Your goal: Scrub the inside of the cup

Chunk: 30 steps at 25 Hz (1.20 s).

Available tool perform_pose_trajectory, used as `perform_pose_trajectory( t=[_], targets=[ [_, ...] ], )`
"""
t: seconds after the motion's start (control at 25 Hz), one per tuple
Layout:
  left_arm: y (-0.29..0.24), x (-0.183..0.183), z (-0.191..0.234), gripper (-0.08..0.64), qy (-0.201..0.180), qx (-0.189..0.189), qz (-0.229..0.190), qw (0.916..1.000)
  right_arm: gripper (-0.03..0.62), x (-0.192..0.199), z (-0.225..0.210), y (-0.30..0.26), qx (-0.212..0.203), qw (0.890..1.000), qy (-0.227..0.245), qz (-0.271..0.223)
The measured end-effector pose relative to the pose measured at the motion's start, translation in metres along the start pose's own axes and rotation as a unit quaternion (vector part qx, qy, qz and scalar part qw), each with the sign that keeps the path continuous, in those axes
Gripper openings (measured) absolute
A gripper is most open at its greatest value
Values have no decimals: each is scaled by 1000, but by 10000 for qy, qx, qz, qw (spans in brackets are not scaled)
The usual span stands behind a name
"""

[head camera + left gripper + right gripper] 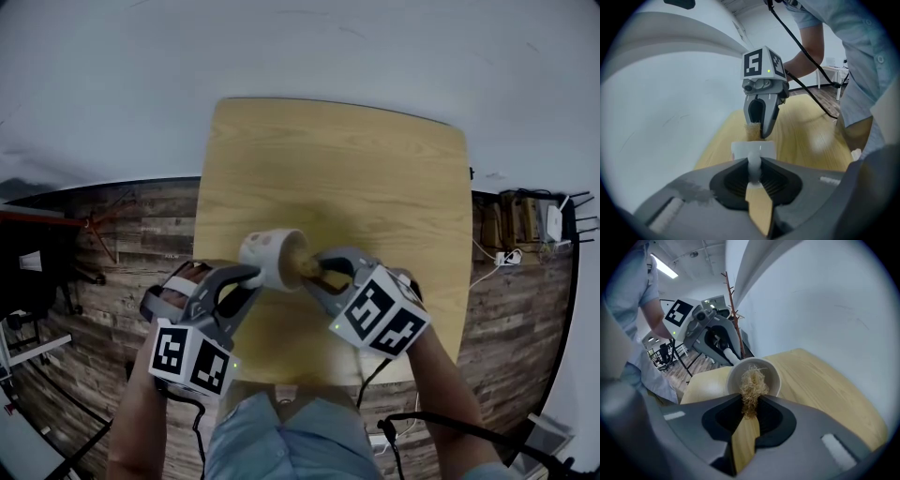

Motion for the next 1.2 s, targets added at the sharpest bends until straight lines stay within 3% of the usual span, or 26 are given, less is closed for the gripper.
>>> perform_pose_trajectory(
  t=[0.24, 0.6, 0.84, 1.2],
  targets=[
    [-2, 0, 2, 72, -113, -2, 3, 9999, 71, 3, 1, -9, -318, 9954, -900, -86],
    [-1, -2, -8, 73, -245, 96, -12, 9997, 71, 1, 2, -25, -515, 9764, -1920, -846],
    [-2, 0, -7, 72, -132, 23, -104, 9999, 71, -9, -6, -20, -252, 9663, -2195, -1323],
    [6, 11, -5, 72, 208, -163, -219, 9994, 71, -27, -7, 10, 337, 9590, -2199, -1759]
  ],
)
Point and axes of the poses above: the fingertips, and each gripper's own axes: y backward along the fingers, z to its left, x out of its underside, the point moved 6 cm from there along y, backward along the fingers, and after that the axes turned 15 degrees about -z, right-handed, at the moved point
